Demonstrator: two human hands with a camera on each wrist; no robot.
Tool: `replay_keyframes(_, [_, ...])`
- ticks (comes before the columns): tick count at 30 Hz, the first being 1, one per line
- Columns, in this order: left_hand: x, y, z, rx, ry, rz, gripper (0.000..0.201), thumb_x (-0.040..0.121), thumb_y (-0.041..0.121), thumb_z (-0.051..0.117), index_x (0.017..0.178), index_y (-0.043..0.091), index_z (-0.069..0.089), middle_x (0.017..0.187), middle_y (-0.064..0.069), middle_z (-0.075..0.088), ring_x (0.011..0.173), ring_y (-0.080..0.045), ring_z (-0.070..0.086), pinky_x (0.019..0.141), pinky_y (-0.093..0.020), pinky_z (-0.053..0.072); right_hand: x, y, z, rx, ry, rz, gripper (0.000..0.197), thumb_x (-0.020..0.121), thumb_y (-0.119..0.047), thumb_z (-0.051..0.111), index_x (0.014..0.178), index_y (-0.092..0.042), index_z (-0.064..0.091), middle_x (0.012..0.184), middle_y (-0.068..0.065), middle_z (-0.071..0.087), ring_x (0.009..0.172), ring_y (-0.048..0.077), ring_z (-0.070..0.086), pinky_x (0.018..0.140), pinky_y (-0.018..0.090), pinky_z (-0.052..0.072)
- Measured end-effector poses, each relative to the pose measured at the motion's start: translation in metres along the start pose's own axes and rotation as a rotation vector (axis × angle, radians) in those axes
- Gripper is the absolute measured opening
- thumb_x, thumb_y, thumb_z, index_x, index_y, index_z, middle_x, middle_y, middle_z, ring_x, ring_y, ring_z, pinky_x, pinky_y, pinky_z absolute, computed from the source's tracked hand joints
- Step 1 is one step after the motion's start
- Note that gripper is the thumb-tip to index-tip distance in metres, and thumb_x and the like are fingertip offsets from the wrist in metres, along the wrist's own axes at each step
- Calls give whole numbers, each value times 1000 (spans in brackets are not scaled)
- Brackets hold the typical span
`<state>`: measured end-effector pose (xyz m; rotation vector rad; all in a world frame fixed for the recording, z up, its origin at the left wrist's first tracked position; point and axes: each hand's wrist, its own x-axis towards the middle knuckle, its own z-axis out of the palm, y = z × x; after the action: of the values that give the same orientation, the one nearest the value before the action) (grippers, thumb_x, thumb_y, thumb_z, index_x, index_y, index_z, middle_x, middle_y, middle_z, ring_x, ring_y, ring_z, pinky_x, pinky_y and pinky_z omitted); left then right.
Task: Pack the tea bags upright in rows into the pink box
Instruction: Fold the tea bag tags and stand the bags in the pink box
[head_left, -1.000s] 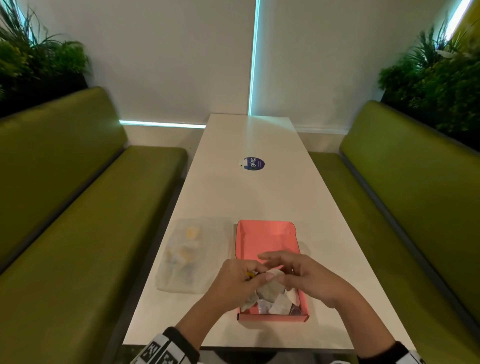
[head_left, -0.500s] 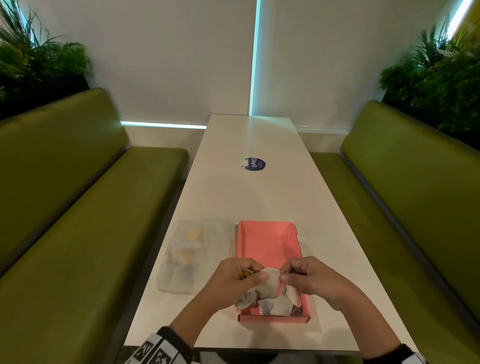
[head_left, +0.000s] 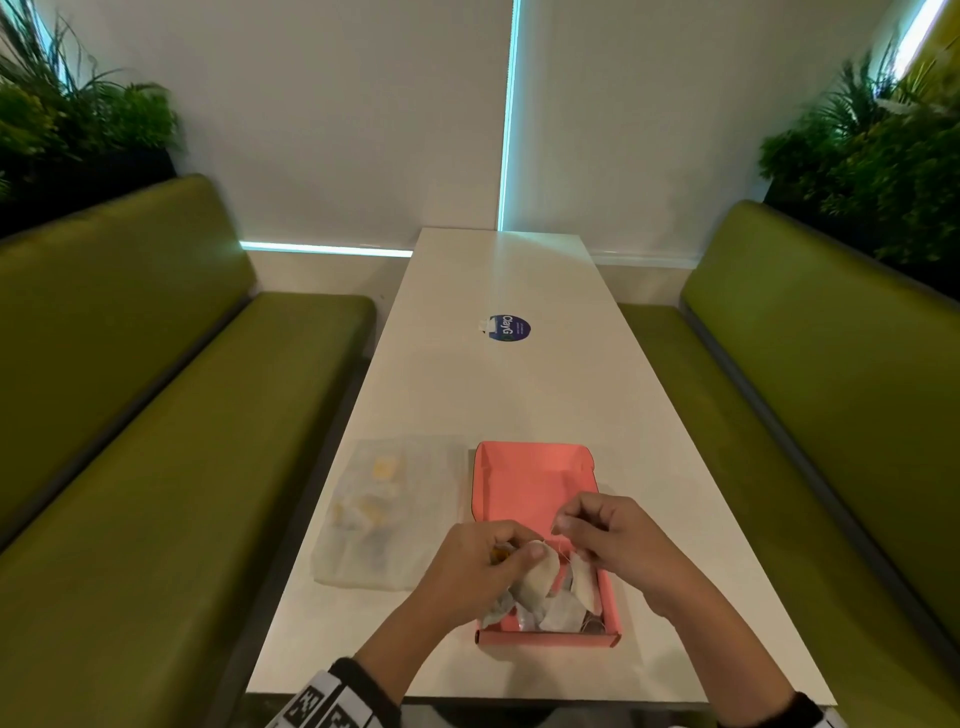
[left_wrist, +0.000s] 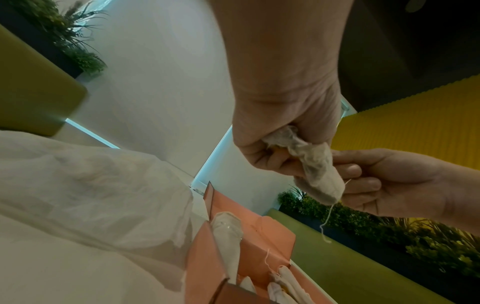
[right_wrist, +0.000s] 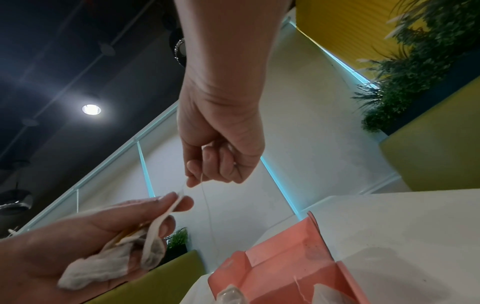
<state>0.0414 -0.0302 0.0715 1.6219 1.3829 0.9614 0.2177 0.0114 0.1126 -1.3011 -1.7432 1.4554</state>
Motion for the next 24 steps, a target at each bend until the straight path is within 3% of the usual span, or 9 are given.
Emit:
replay_keyframes(3, [3,-3,1,22,124,-40,12,89,30,62,86,24,71,75,11,68,68,-6,63,62,-15,50,-4,-4,1,-52,-19,-10,16,91,-8,57,76,-9,63,58,2,55,48,6,45,47,12,35])
replay_keyframes(6, [3,0,-2,-44,201,-70,16,90,28,60,78,24,69,62,11,66,53,-4,59,51,-13,45,-10,-4,6,-100,-168,42,16,93,-13,55,80,-10,64,55,1,57,42,7,39,44,16,31])
replay_keyframes(10, [4,0,-3,-118,263,-100,26,91,25,58,66,27,64,48,12,55,50,-7,50,54,-21,43,-15,7,18,-165,-346,87,18,95,-13,50,88,-5,64,57,-2,59,41,5,41,45,16,35])
replay_keyframes(12, [5,0,-4,-157,276,-112,26,91,24,59,66,23,65,47,13,49,50,-7,46,54,-23,41,-16,14,25,-177,-400,96,20,96,-11,48,82,-9,62,57,-2,60,41,7,40,45,17,35])
replay_keyframes(17, [4,4,-5,-282,226,-144,26,92,19,58,68,20,66,51,14,49,52,-4,45,52,-15,39,-12,21,29,-206,-390,153,22,96,-12,48,82,-17,64,59,-2,60,40,6,40,45,17,34])
replay_keyframes(21, [2,5,-3,-278,89,-176,23,91,21,60,69,23,68,66,2,56,61,-8,50,52,-17,44,-7,13,22,-217,-321,159,32,94,-8,49,79,-31,65,55,-11,62,40,1,44,44,15,35])
replay_keyframes(24, [0,4,-1,-228,2,-164,23,90,22,61,68,26,68,69,2,58,64,-7,50,55,-15,43,-1,10,14,-217,-286,172,35,89,-3,49,78,-29,70,61,-3,64,42,7,44,45,18,37])
